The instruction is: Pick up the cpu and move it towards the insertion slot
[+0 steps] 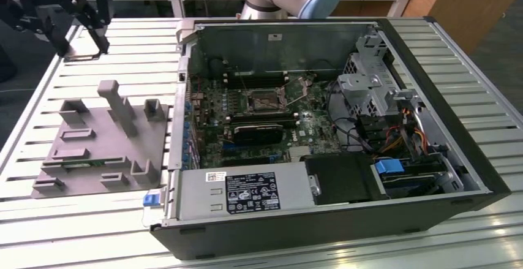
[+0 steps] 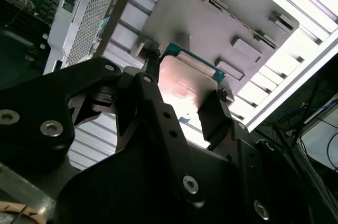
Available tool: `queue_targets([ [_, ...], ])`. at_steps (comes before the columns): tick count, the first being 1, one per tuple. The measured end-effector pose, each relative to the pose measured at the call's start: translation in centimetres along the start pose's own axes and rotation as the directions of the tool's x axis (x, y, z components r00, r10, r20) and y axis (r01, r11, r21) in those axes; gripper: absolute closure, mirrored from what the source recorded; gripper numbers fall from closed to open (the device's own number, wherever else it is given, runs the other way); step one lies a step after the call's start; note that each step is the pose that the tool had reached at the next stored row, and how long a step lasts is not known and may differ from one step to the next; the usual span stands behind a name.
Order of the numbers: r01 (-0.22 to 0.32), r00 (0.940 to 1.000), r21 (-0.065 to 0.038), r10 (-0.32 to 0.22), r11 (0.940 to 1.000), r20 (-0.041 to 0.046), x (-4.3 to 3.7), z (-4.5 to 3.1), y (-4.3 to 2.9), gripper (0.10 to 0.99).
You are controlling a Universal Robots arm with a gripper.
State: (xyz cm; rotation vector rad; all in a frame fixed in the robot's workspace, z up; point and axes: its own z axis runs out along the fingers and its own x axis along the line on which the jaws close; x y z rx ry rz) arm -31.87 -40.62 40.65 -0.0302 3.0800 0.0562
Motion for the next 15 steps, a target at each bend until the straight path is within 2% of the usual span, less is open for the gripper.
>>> queue_targets([
  [15, 0.0, 1.0, 0.0, 0.0, 1.0, 0.0, -5.75, 0.36, -0.12, 0.545],
])
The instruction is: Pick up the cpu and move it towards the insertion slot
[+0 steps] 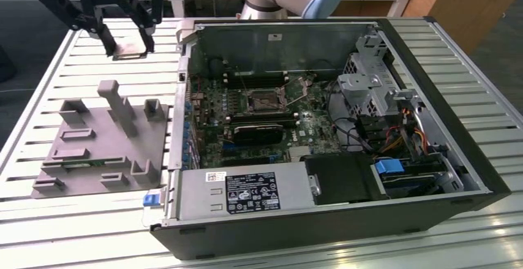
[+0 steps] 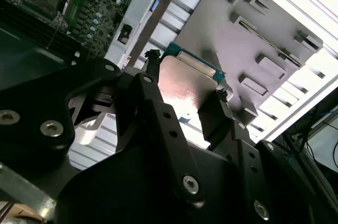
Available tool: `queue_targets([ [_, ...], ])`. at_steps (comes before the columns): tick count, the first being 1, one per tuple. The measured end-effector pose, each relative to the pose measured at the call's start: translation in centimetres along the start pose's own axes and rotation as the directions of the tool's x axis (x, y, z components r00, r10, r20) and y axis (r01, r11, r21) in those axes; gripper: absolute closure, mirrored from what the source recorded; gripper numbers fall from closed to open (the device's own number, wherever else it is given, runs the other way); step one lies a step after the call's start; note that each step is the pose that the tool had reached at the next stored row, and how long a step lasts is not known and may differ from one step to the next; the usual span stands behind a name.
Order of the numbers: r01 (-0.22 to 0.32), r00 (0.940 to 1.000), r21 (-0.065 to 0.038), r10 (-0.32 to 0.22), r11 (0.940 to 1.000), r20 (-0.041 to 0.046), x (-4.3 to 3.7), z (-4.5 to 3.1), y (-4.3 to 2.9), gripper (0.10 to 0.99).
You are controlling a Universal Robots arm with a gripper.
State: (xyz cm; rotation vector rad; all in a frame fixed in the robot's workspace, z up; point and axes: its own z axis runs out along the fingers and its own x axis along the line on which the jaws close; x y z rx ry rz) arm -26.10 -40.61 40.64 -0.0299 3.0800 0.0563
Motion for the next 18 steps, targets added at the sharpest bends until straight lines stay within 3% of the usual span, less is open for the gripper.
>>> queue_targets([
  [18, 0.0, 1.0, 0.0, 0.0, 1.0, -0.0001, -5.52, 0.33, -0.12, 0.545],
])
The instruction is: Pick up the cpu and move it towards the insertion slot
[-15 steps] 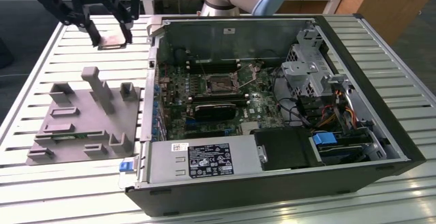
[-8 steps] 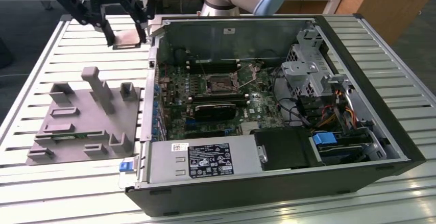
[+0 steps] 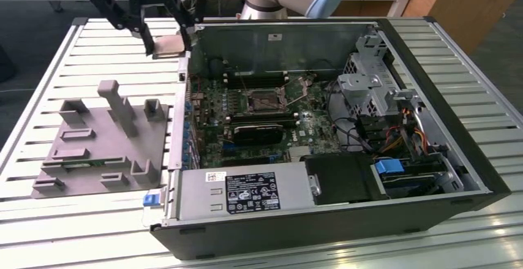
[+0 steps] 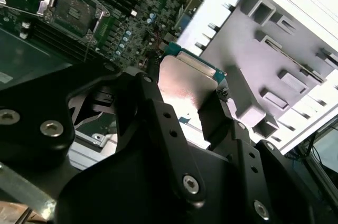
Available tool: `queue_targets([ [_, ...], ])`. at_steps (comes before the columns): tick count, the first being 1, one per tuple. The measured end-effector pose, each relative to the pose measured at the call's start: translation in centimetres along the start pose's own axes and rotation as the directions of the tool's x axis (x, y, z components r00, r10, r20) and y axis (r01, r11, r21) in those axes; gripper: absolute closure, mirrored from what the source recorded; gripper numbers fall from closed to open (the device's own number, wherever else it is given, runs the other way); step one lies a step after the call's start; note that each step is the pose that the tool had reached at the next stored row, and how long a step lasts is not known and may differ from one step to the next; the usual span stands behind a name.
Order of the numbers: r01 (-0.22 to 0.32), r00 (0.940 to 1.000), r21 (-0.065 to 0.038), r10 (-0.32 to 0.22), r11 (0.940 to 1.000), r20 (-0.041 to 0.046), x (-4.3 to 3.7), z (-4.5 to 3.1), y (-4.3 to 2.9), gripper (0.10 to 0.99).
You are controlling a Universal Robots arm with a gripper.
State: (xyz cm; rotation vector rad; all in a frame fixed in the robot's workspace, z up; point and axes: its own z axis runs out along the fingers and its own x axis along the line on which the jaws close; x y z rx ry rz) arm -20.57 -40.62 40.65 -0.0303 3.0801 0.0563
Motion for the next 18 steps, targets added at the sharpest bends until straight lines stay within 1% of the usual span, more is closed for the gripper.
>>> queue_targets([
  [9, 0.0, 1.0, 0.0, 0.0, 1.0, 0.0, -2.95, 0.18, -0.06, 0.545],
  [18, 0.0, 1.0, 0.0, 0.0, 1.0, 0.0, -6.09, 0.37, -0.12, 0.545],
])
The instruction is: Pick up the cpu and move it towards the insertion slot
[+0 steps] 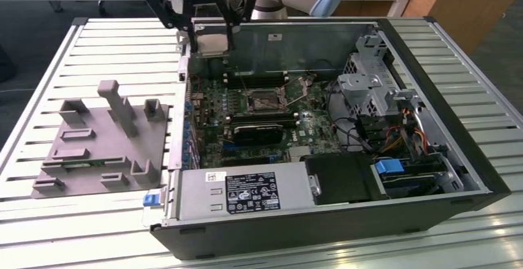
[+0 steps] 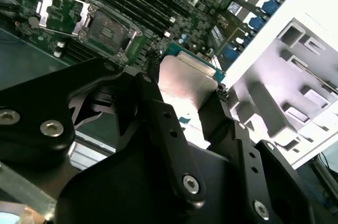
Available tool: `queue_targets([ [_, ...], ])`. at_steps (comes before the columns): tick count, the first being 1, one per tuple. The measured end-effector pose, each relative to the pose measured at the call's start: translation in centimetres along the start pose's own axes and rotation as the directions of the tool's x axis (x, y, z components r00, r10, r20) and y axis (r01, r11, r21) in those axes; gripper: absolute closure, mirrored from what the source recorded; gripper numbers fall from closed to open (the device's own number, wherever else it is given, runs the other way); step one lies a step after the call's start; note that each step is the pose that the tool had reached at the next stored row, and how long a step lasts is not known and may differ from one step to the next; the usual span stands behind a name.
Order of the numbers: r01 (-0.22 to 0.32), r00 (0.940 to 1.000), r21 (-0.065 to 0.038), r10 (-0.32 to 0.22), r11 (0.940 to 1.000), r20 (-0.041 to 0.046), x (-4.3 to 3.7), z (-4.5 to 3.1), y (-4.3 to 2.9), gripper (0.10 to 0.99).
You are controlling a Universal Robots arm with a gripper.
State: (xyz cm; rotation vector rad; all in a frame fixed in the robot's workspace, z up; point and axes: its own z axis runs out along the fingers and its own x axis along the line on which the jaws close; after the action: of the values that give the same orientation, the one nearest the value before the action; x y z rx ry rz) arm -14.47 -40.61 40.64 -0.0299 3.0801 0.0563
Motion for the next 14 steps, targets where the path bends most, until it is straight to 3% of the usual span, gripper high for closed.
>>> queue_targets([
  [14, 0.0, 1.0, 0.0, 0.0, 1.0, -0.0005, -5.76, 0.35, -0.12, 0.545],
])
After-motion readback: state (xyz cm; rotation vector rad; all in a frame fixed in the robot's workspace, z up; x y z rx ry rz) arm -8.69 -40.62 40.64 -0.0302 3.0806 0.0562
